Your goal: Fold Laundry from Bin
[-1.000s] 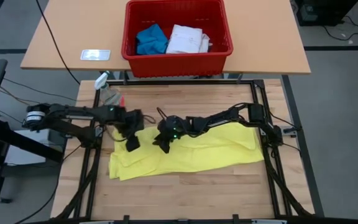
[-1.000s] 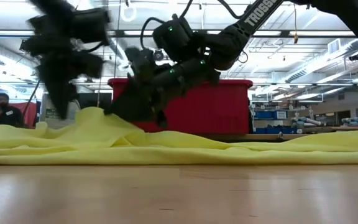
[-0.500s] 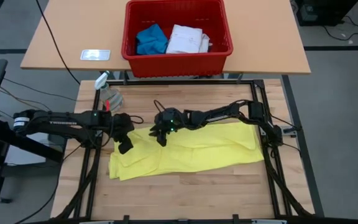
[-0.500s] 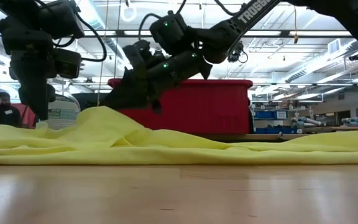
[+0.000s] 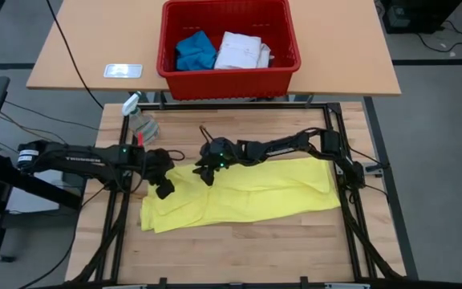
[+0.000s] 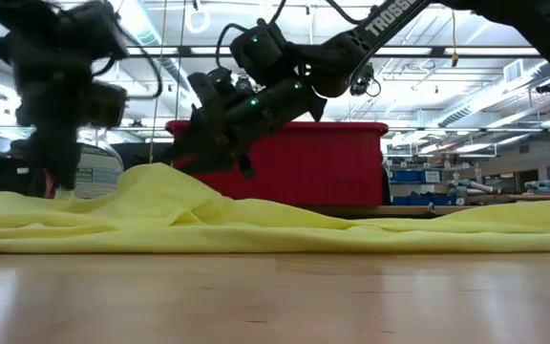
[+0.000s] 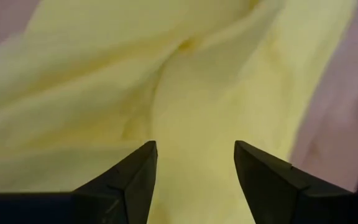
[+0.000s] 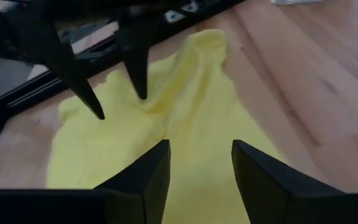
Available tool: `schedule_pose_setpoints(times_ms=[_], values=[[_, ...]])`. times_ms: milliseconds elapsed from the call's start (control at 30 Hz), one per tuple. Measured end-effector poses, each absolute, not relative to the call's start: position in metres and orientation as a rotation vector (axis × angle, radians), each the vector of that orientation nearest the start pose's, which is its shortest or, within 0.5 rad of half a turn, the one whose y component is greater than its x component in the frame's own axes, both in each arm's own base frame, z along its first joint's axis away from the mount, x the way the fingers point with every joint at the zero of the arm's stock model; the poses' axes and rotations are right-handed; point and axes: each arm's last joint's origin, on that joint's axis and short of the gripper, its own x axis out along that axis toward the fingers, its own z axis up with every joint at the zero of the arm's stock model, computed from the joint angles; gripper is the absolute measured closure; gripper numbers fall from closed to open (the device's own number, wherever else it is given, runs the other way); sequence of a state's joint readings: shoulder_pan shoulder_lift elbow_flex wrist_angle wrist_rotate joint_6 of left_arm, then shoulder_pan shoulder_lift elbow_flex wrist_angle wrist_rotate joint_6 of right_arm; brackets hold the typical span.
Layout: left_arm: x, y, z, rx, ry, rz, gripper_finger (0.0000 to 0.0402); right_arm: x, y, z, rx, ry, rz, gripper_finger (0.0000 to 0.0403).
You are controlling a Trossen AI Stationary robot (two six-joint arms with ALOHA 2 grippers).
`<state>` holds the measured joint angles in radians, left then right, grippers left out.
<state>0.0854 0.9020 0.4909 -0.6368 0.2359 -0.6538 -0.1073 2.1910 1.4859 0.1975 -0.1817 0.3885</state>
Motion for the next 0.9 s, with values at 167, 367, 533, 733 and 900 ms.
schedule_pose_setpoints(times_ms=[167, 367, 533, 733, 900], values=[[0.161, 0.010, 0.206, -0.691, 0.964, 0.239, 0.0182, 0.487, -0.044, 0.177, 0.419, 0.604, 0.050, 0.0232], [0.165, 0.009, 0.215, -0.629, 0.917, 0.215, 0.0182, 0.493, -0.063, 0.203, 0.359, 0.587, -0.017, 0.0233], [0.170, 0.010, 0.217, -0.601, 0.874, 0.209, 0.0182, 0.493, -0.072, 0.198, 0.359, 0.592, -0.043, 0.0233], [0.147, 0.011, 0.215, -0.698, 0.996, 0.276, 0.0212, 0.513, -0.072, 0.190, 0.378, 0.693, 0.018, 0.0234], [0.128, 0.005, 0.220, -0.691, 0.937, 0.227, 0.0240, 0.522, -0.071, 0.185, 0.383, 0.797, 0.011, 0.0234]])
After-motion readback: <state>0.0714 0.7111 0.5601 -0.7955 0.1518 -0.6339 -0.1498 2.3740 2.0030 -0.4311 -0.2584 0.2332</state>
